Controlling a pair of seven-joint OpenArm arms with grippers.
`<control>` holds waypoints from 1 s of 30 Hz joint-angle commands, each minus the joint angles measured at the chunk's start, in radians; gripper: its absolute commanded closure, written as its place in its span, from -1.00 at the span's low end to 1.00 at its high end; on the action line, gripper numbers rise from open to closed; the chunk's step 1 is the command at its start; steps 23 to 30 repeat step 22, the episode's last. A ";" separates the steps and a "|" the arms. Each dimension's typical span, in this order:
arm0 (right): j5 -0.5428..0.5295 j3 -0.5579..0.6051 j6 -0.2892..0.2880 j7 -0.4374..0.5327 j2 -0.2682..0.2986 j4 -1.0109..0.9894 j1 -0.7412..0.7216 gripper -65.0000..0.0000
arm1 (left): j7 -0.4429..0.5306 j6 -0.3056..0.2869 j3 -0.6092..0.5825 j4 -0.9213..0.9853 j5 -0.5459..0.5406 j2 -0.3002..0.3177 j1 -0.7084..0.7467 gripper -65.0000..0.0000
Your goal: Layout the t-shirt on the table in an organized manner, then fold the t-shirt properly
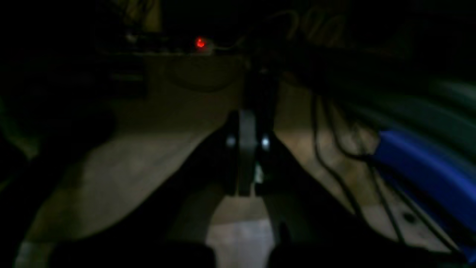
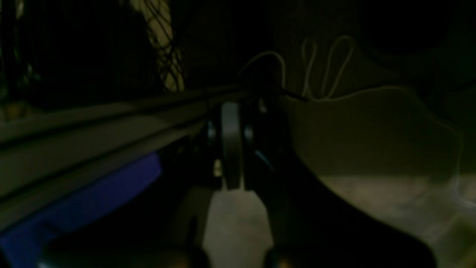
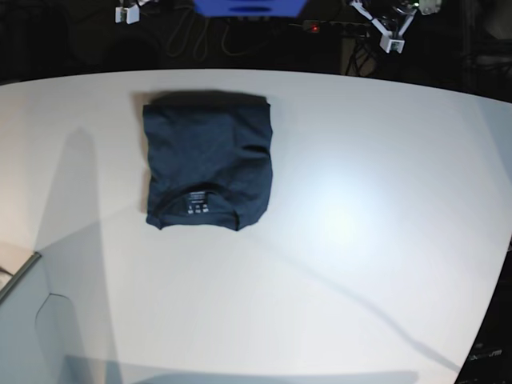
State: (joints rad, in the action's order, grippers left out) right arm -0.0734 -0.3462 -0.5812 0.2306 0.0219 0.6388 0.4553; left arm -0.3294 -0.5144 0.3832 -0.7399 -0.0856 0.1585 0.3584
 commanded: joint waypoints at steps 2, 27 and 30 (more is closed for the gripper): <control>-0.003 0.025 -0.010 0.099 0.029 -0.135 -0.031 1.00 | 0.071 0.003 0.003 0.181 -0.004 0.026 -0.074 0.99; -0.004 0.479 0.807 0.329 0.066 -0.564 -0.234 1.00 | 0.322 0.276 -0.135 0.599 0.123 -0.040 -0.286 0.99; -0.004 0.479 0.807 0.329 0.066 -0.564 -0.234 1.00 | 0.322 0.276 -0.135 0.599 0.123 -0.040 -0.286 0.99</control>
